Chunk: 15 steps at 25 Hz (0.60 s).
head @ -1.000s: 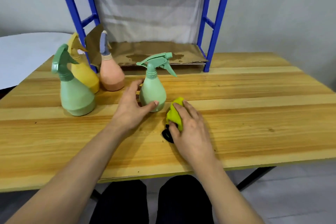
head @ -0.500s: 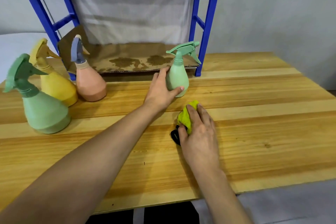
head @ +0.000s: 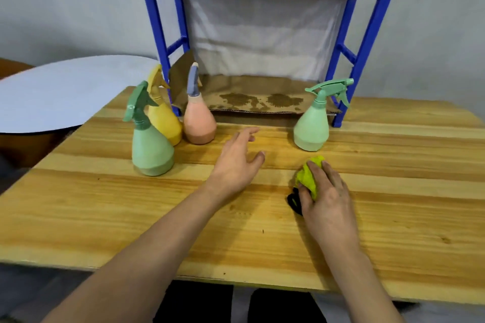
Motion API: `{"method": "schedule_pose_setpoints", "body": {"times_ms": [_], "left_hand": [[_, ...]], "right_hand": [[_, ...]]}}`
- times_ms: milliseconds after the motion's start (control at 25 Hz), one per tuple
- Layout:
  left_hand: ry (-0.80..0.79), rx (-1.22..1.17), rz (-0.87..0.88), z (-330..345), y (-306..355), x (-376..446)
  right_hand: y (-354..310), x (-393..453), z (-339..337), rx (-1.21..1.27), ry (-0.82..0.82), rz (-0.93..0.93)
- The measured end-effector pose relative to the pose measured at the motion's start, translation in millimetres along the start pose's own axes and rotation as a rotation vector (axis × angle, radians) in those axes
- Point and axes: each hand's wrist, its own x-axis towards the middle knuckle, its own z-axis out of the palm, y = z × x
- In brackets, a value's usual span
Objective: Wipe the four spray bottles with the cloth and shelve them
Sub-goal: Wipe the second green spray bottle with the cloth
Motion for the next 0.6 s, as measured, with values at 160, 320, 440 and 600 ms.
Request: {"method": "schedule_pose_setpoints", "body": {"times_ms": [160,320,440,600], "left_hand": [[0.184,0.003,-0.057,-41.4,-27.5,-30.3],[0.517,-0.068,-0.123,-73.8,-48.7,-59.3],[0.746,-0.047,-0.243,-88.5,-62.1,-79.8],[0.751,0.017,-0.343,-104.3,-70.7,-62.7]], "right_hand": [[-42.3,-2.3,24.3,0.047,-0.086,-0.077],[-57.0,-6.3,32.3,0.094,-0.065,-0.069],[-53.3,-6.0,31.0,0.1,-0.063,-0.064],[-55.9,-6.4,28.4,0.081,-0.108,-0.033]]}}
